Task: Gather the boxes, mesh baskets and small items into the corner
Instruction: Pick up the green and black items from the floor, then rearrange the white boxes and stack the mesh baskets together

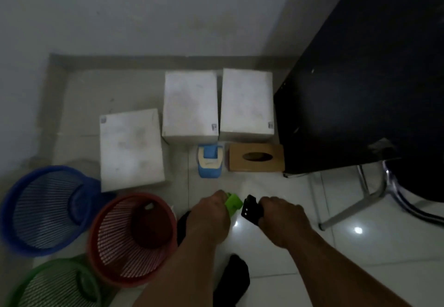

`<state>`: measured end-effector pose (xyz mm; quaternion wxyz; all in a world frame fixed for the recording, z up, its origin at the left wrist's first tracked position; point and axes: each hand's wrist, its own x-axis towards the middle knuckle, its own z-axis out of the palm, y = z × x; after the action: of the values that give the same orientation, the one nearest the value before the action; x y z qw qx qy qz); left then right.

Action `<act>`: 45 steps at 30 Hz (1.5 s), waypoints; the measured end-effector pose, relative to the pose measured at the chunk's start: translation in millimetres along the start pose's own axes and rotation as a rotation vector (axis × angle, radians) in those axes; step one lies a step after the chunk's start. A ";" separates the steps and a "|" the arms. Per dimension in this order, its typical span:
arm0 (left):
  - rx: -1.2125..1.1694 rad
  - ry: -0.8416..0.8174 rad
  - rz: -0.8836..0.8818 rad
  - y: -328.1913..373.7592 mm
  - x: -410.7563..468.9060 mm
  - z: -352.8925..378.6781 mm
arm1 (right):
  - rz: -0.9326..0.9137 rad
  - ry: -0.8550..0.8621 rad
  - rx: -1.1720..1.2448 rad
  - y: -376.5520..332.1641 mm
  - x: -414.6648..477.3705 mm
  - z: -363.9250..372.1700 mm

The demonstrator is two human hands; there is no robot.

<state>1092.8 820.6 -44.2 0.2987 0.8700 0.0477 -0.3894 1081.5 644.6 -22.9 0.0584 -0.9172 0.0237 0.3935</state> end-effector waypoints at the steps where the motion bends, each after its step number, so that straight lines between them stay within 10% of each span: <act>1: -0.022 -0.014 -0.008 -2.9 13.4 8.4 | 0.003 -0.003 -0.021 4.4 14.3 8.1; 20: 0.320 -0.168 0.046 -50.4 248.6 144.0 | 0.047 -0.068 -0.130 92.5 240.1 157.3; 35: 0.460 -0.144 0.086 -43.6 261.6 154.5 | 0.122 -0.493 0.065 93.2 275.9 148.0; 45: 0.296 0.057 0.171 8.7 240.3 83.8 | -0.149 -0.120 0.343 61.2 248.4 58.1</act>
<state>1207.5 731.0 -253.1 0.1976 0.9160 -0.0760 -0.3406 1205.4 591.8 -248.1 0.2441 -0.8679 0.0189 0.4322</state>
